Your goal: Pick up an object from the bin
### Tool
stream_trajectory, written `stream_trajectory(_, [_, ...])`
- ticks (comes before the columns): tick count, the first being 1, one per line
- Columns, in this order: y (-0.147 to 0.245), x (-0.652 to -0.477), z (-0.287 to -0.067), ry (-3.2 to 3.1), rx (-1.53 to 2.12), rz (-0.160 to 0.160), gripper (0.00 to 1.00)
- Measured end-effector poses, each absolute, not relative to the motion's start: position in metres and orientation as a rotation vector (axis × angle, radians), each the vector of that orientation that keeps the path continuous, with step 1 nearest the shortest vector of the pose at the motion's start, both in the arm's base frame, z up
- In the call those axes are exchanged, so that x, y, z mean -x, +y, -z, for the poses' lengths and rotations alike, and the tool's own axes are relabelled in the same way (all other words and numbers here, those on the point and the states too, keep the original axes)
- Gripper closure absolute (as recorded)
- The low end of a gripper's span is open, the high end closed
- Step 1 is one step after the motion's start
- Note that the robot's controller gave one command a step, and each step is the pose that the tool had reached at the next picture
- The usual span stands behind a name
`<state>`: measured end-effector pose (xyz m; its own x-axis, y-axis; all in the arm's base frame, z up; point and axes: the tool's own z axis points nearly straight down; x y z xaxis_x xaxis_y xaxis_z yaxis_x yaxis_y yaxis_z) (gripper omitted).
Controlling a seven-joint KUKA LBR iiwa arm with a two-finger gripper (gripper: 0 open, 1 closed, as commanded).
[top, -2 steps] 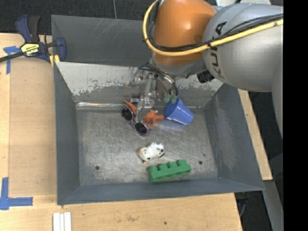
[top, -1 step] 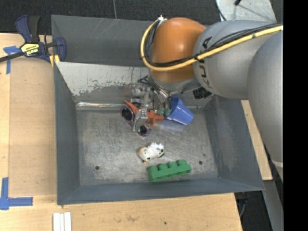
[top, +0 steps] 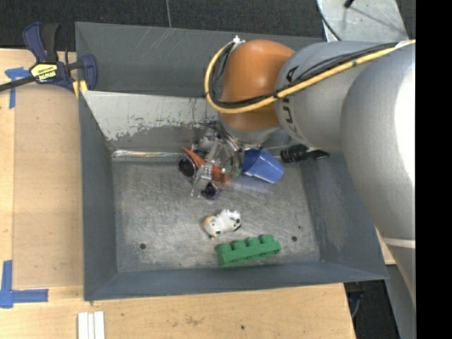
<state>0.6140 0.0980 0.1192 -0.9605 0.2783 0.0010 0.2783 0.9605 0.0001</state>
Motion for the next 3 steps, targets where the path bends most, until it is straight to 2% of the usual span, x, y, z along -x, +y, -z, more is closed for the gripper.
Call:
stream_trajectory(1, [0.101,-0.625,-0.131,-3.129,0.325,0.0,0.0])
stream_trajectory(2, [0.1,-0.626,-0.081,-3.058,0.709,0.003,0.0])
stream_trajectory(3, [0.099,-0.627,-0.083,-3.066,0.72,0.003,1.0])
